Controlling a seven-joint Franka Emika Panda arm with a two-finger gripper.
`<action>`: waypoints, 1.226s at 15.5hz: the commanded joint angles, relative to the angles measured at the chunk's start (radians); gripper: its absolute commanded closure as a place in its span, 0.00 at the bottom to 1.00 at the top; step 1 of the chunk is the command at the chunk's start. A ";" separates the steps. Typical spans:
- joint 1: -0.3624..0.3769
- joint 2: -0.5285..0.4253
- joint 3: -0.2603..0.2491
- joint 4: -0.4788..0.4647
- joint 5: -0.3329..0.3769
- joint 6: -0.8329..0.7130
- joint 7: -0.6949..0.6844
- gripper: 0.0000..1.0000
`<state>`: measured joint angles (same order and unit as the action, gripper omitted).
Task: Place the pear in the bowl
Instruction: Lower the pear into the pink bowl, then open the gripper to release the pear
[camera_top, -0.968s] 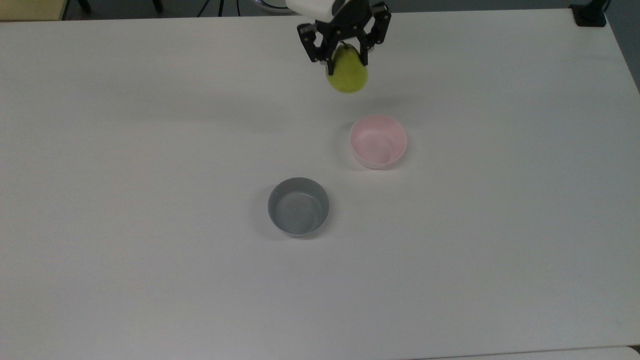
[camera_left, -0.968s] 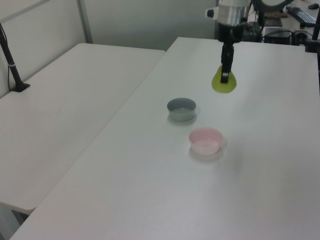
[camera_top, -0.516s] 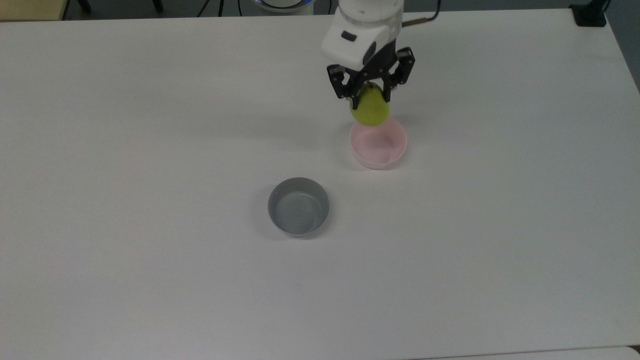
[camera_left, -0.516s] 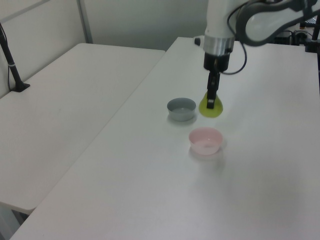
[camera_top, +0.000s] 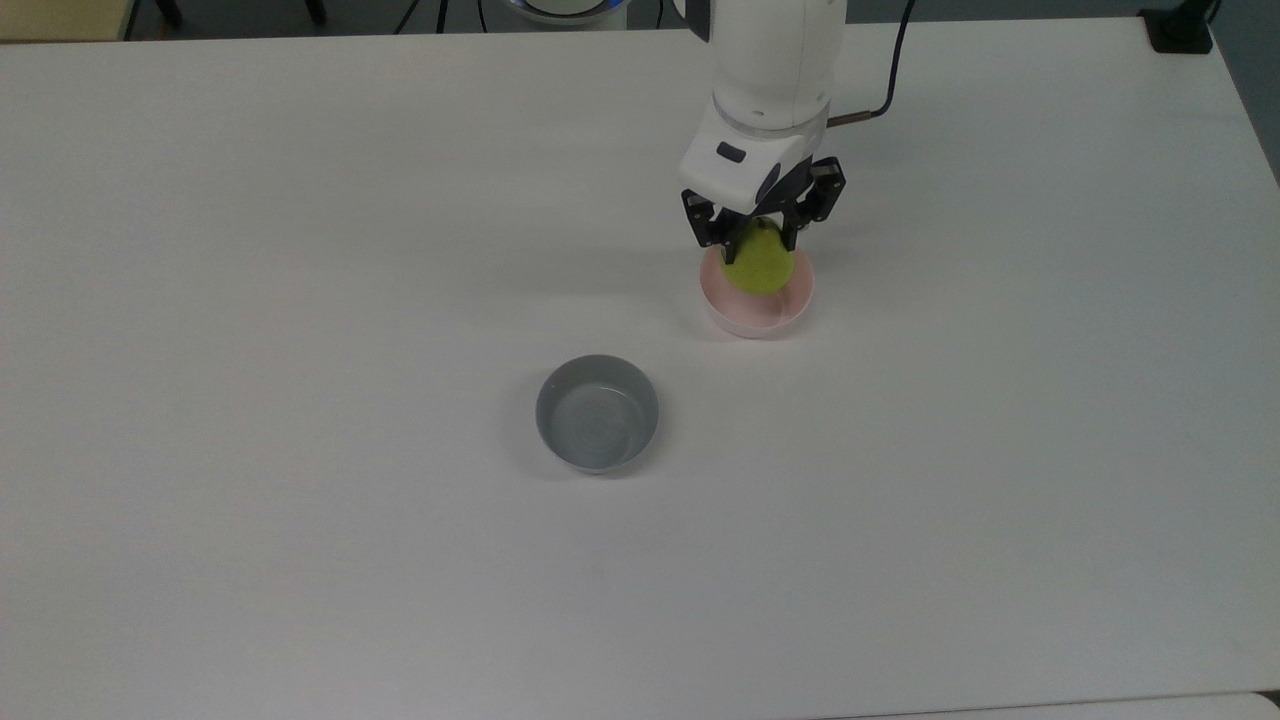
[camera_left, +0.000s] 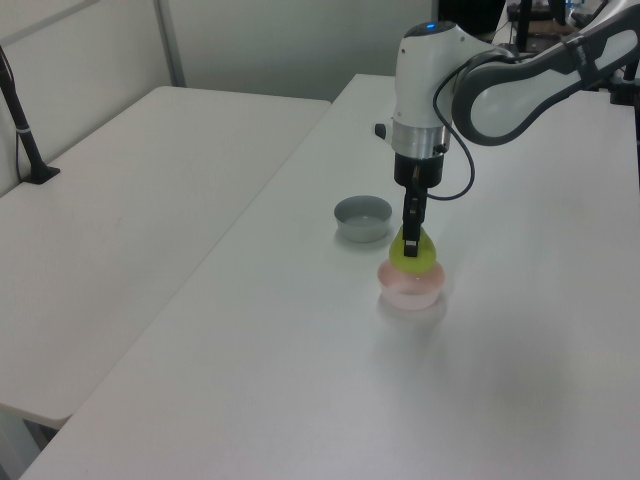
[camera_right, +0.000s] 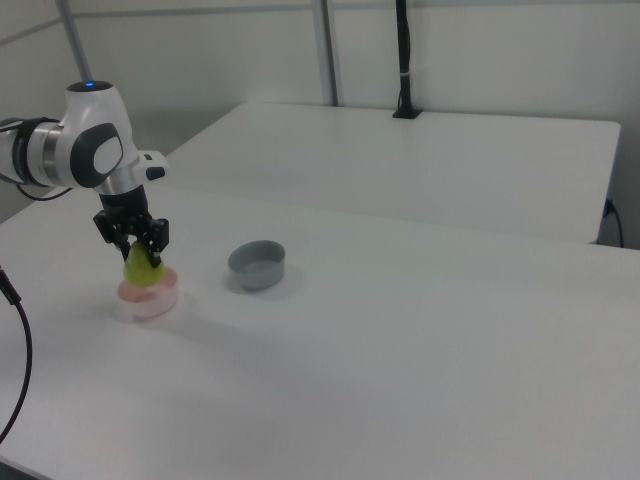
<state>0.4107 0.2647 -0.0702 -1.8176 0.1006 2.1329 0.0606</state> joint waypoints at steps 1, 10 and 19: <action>0.020 0.021 -0.003 -0.005 -0.015 0.041 0.030 1.00; 0.017 0.059 0.016 -0.005 -0.067 0.061 0.068 0.28; 0.008 0.024 0.016 0.000 -0.067 0.015 0.077 0.00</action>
<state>0.4201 0.3270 -0.0534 -1.8115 0.0518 2.1712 0.1079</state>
